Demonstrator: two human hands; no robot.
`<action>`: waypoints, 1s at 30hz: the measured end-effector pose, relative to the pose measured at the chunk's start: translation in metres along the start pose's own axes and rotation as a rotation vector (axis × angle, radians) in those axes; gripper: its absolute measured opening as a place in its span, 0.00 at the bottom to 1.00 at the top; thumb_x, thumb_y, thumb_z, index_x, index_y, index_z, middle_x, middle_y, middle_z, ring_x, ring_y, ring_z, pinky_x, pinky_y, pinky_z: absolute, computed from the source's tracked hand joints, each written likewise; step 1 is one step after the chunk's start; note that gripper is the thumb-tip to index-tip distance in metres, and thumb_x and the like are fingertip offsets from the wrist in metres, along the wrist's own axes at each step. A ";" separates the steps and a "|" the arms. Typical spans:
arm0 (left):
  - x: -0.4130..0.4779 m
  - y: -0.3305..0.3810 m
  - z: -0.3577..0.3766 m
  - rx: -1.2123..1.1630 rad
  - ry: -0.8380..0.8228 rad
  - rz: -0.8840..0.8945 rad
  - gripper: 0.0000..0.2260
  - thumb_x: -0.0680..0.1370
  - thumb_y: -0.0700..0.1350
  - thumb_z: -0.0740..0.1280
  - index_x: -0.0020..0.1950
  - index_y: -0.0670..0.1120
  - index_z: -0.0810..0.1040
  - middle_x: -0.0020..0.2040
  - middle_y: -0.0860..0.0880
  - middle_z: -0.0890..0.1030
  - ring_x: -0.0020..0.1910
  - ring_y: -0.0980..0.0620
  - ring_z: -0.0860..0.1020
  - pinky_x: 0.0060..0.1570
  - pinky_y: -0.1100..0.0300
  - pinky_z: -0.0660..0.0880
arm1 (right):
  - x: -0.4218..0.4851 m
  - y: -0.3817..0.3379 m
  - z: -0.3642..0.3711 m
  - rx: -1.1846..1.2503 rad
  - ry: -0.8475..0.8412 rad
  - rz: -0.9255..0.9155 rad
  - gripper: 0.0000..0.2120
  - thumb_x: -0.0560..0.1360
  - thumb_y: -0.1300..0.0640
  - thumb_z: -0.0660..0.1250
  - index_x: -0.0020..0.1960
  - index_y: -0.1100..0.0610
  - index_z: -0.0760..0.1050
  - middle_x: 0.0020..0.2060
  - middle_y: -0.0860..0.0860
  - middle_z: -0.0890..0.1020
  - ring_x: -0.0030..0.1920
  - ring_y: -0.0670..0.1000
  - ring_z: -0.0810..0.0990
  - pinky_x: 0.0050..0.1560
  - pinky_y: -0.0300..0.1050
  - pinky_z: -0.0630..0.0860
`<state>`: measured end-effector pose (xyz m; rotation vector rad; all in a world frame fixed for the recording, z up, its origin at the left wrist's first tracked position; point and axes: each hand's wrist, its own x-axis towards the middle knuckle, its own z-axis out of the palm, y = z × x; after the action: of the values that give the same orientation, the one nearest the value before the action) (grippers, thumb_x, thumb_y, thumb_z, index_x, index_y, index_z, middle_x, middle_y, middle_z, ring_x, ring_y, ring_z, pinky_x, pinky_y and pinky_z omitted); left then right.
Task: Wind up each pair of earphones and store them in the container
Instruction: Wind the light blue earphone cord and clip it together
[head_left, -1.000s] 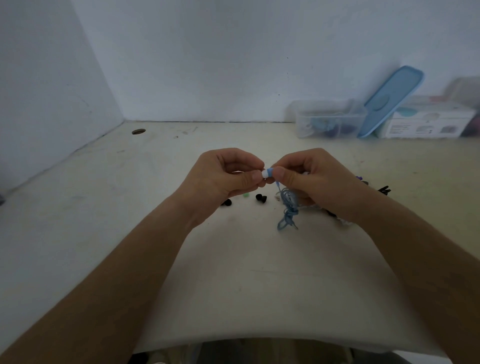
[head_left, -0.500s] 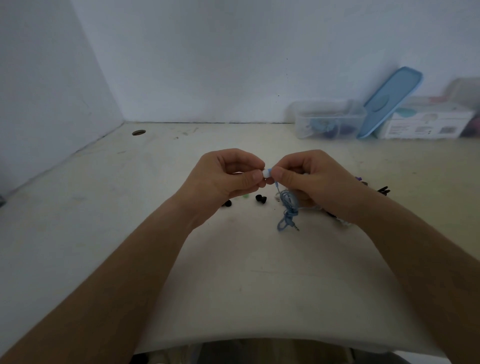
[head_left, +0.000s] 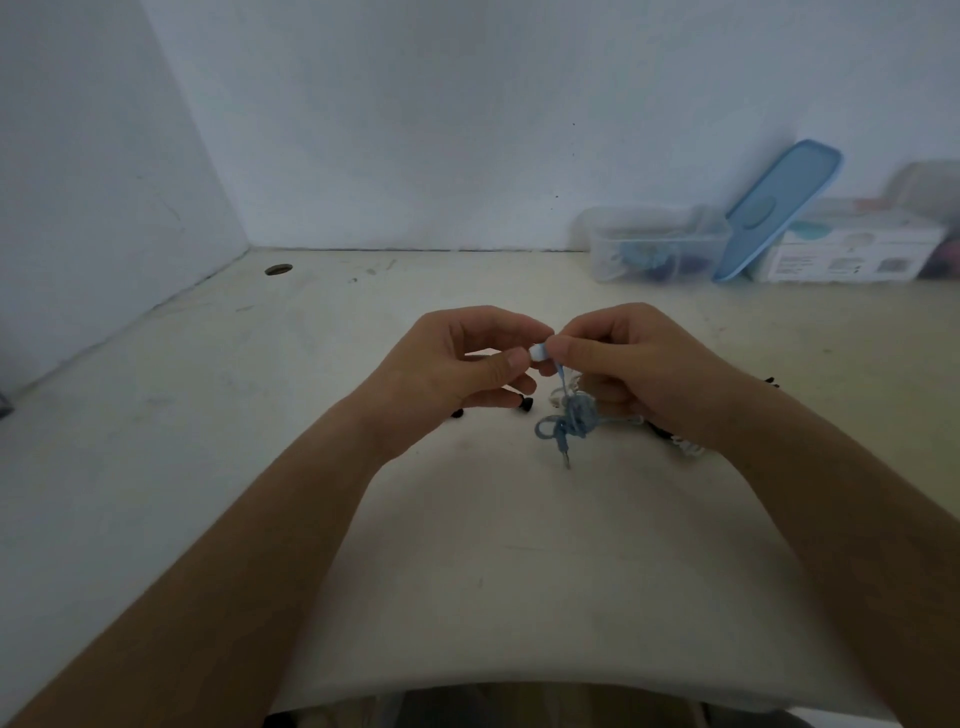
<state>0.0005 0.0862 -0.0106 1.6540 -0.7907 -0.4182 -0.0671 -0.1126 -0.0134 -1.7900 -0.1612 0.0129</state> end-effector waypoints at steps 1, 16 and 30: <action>0.000 0.000 0.000 -0.007 -0.002 -0.003 0.10 0.80 0.40 0.67 0.60 0.44 0.81 0.51 0.46 0.85 0.47 0.48 0.84 0.46 0.60 0.80 | 0.001 0.000 0.000 0.032 -0.006 0.010 0.16 0.72 0.49 0.70 0.44 0.63 0.80 0.25 0.50 0.58 0.26 0.50 0.54 0.25 0.41 0.55; 0.010 -0.013 0.024 0.524 -0.021 0.061 0.18 0.67 0.47 0.80 0.54 0.52 0.78 0.44 0.56 0.81 0.39 0.55 0.78 0.41 0.63 0.77 | 0.009 0.002 0.001 0.745 -0.029 0.114 0.03 0.71 0.55 0.62 0.39 0.54 0.71 0.24 0.47 0.59 0.24 0.46 0.50 0.22 0.40 0.52; 0.021 0.000 0.020 0.245 0.087 0.068 0.08 0.72 0.37 0.76 0.49 0.45 0.84 0.41 0.50 0.85 0.30 0.61 0.77 0.33 0.71 0.71 | 0.017 0.007 -0.007 0.870 0.136 0.140 0.03 0.70 0.58 0.58 0.38 0.55 0.69 0.25 0.47 0.60 0.20 0.45 0.56 0.21 0.36 0.56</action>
<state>0.0018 0.0572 -0.0126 1.8530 -0.8573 -0.2058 -0.0489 -0.1186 -0.0169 -0.9250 0.0675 0.0531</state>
